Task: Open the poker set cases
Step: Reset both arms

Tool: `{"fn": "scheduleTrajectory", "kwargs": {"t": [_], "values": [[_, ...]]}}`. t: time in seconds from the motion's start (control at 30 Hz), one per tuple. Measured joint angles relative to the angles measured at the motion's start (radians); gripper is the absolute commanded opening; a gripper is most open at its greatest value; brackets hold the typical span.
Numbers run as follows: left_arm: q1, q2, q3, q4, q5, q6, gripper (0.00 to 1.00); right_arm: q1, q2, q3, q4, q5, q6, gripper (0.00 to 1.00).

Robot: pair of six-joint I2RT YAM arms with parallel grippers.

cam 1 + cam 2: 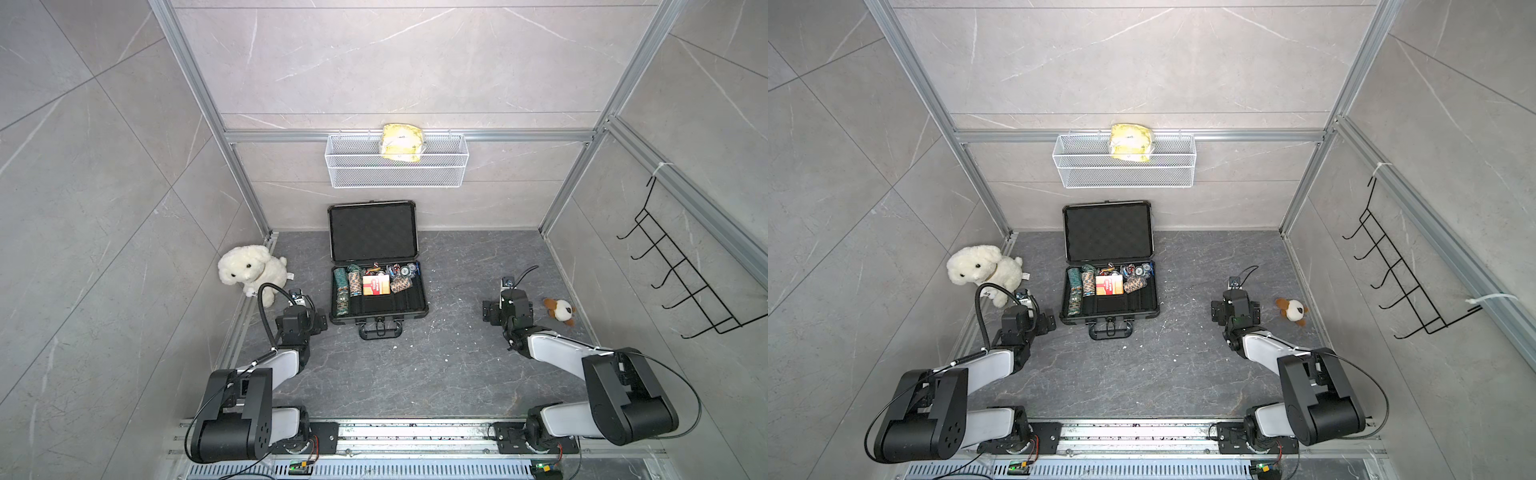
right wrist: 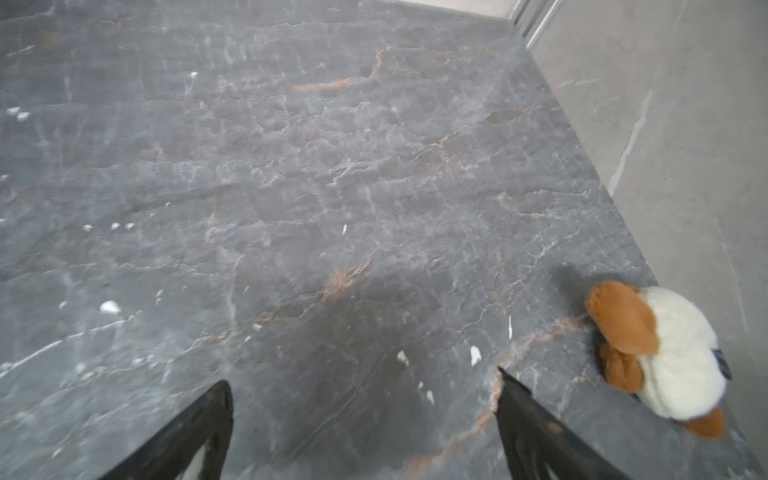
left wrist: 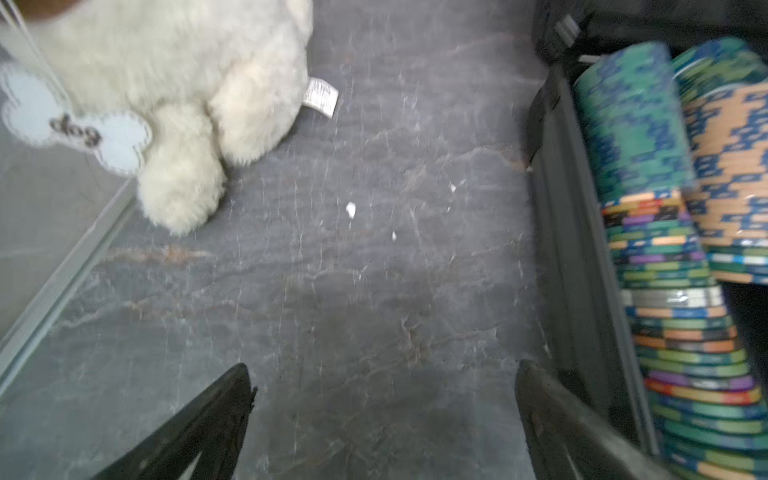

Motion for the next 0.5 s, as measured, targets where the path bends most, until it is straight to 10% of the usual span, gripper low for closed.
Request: {"fn": "scheduleTrajectory", "kwargs": {"t": [0.5], "values": [[0.007,0.177,-0.006,0.286,0.036,0.062,1.0,-0.05,0.122,-0.134,0.517,-0.137,-0.008,1.0]]}}
